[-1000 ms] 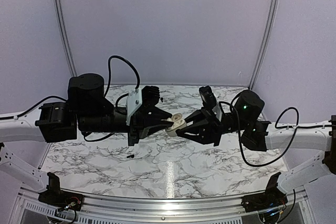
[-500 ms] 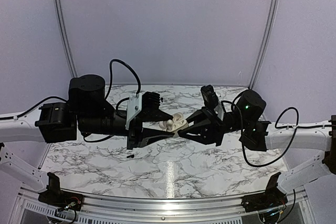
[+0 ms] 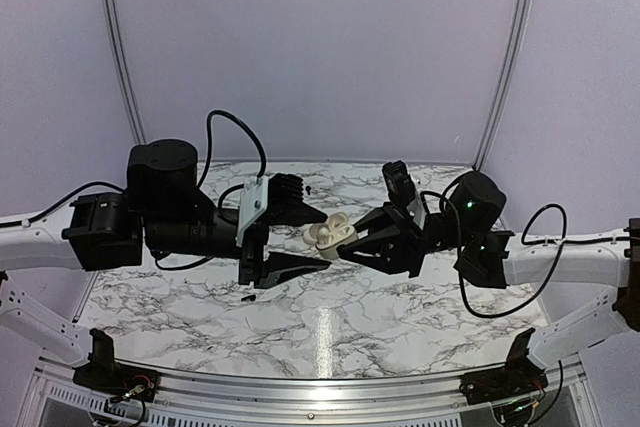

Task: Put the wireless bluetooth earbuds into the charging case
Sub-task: Insert the left earbud into the left side groove of the charging case, then adjust the left earbud in the left side groove of the charging case, then pick up the right earbud from the center of the board.

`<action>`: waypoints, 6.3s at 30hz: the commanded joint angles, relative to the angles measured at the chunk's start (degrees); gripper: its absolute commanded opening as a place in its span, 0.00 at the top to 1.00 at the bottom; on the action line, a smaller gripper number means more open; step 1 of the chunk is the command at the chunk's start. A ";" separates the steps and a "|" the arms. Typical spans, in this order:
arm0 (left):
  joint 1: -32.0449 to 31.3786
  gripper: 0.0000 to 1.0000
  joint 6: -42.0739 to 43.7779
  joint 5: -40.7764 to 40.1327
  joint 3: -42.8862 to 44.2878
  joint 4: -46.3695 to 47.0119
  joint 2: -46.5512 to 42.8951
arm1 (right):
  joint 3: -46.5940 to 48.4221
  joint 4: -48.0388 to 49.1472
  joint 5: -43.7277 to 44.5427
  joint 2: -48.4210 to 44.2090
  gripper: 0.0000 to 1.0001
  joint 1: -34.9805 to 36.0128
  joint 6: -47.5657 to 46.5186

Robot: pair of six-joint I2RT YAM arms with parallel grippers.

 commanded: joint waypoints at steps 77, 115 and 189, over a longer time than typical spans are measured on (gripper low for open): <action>-0.87 0.66 -0.56 -16.00 3.72 -13.62 -0.30 | 2.36 -15.26 11.36 -0.99 1.00 1.56 -11.01; -1.46 0.77 0.06 -18.36 6.75 -17.02 6.06 | 2.97 -17.25 8.60 -2.06 1.00 1.60 -13.09; 14.63 0.52 -20.81 -8.97 -6.53 -1.03 -9.16 | -4.13 -4.86 9.67 -3.84 1.00 1.12 -9.63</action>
